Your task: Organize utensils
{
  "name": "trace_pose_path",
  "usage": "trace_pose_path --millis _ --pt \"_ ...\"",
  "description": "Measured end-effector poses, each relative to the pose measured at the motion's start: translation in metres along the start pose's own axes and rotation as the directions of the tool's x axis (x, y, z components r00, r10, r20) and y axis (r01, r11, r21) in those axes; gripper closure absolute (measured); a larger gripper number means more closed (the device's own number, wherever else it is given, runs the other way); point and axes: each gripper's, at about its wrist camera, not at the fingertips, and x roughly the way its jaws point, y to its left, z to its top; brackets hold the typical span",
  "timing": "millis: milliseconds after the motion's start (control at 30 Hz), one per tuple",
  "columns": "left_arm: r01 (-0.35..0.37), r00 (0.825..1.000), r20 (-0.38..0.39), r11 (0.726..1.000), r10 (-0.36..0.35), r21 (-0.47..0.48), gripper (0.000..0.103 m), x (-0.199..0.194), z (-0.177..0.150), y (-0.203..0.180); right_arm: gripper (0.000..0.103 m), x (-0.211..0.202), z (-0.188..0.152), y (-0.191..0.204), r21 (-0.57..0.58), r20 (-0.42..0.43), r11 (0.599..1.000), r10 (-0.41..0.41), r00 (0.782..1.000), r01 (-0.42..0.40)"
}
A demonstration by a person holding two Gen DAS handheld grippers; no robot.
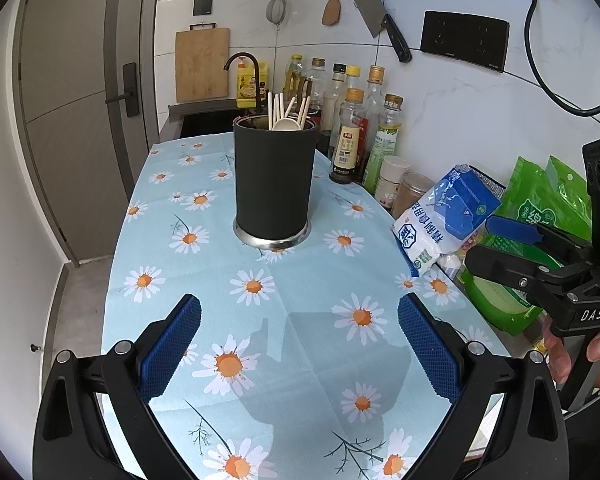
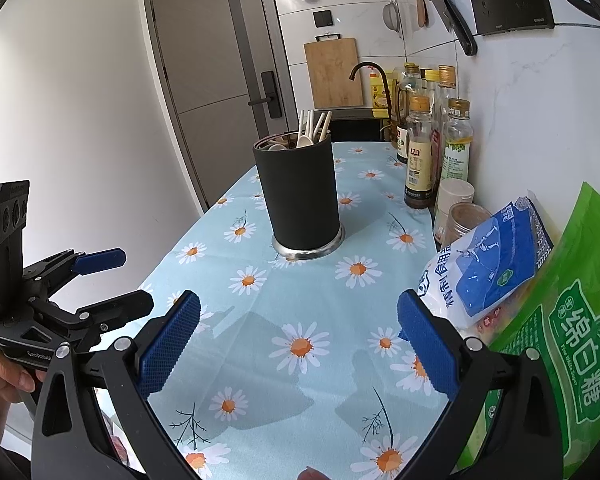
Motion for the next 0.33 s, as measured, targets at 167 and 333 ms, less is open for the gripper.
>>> trace_pose_path --millis 167,333 --pt "-0.003 1.0 -0.002 1.0 0.003 -0.009 0.007 0.0009 0.0012 0.0009 0.005 -0.0005 0.0009 -0.0001 0.003 0.004 1.0 0.005 1.0 -0.005" --pt "-0.008 1.0 -0.005 1.0 0.008 -0.027 0.007 0.0019 0.0016 0.0045 0.005 0.0005 0.0019 0.0004 0.0 0.005 1.0 0.01 1.0 -0.01"
